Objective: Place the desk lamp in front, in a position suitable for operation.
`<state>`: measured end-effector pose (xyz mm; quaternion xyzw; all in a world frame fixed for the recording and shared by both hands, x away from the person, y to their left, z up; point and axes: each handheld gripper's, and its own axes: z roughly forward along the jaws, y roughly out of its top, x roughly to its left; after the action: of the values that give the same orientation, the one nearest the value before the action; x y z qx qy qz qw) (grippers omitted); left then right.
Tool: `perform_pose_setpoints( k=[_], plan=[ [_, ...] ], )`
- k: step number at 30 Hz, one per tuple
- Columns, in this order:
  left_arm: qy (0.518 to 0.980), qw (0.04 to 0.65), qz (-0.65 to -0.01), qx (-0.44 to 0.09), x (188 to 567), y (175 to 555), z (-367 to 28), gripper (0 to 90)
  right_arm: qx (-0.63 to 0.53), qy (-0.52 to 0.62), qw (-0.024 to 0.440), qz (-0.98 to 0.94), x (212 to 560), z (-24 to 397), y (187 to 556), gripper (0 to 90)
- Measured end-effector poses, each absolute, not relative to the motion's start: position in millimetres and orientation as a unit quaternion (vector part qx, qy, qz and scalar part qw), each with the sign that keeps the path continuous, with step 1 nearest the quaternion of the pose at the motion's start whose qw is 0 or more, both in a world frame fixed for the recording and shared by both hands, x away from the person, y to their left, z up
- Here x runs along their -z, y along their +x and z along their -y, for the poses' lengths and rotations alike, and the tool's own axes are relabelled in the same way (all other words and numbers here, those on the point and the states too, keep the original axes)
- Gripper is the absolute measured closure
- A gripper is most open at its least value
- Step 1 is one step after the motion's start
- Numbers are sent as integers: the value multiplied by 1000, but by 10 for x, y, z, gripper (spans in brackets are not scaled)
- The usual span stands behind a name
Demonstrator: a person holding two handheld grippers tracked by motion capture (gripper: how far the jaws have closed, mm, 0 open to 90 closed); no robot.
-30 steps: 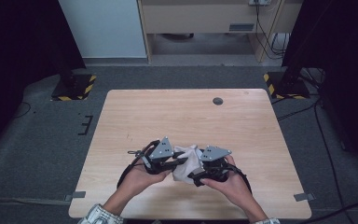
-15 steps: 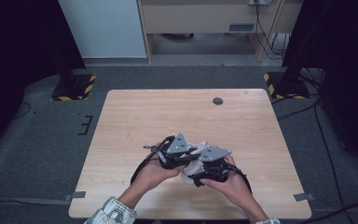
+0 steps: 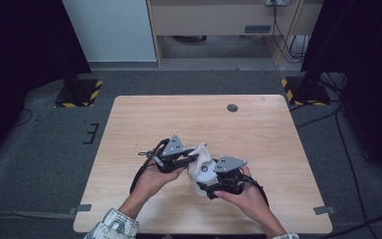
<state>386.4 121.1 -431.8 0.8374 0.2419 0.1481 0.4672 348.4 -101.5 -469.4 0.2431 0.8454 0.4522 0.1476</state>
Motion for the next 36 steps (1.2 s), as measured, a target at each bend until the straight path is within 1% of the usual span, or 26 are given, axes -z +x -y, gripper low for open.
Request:
perform_pose_setpoints(
  k=[5,7,11,14,19,20,25,27,29,33,36],
  plan=[
    [843,453,-248,-151,4435,3931,-1227,760,-453,243,148,-845,4695,1016,3484,91],
    [845,449,-254,-136,4573,3959,-1223,760,-453,242,147,-846,4696,1017,3483,91],
    [845,453,-258,-120,4679,3977,-1218,761,-453,242,147,-846,4696,1017,3482,91],
    [852,442,-258,-114,4797,3985,-1209,762,-453,241,147,-845,4697,1018,3481,91],
    [852,441,-260,-105,4867,3990,-1217,762,-454,240,148,-845,4699,1019,3483,91],
    [850,445,-264,-96,4894,3994,-1231,762,-454,241,148,-845,4699,1021,3481,91],
    [838,468,-265,-94,4828,3995,-1269,762,-456,241,148,-844,4704,1023,3478,91],
    [823,493,-265,-99,4711,3991,-1303,762,-457,240,149,-844,4707,1025,3477,91],
    [818,501,-264,-103,4669,3986,-1307,762,-458,240,149,-843,4710,1026,3477,91],
    [822,496,-260,-101,4703,3991,-1285,763,-458,240,149,-843,4712,1027,3475,91],
    [831,480,-263,-99,4807,4010,-1250,763,-459,240,148,-843,4713,1030,3478,91]
  ],
)
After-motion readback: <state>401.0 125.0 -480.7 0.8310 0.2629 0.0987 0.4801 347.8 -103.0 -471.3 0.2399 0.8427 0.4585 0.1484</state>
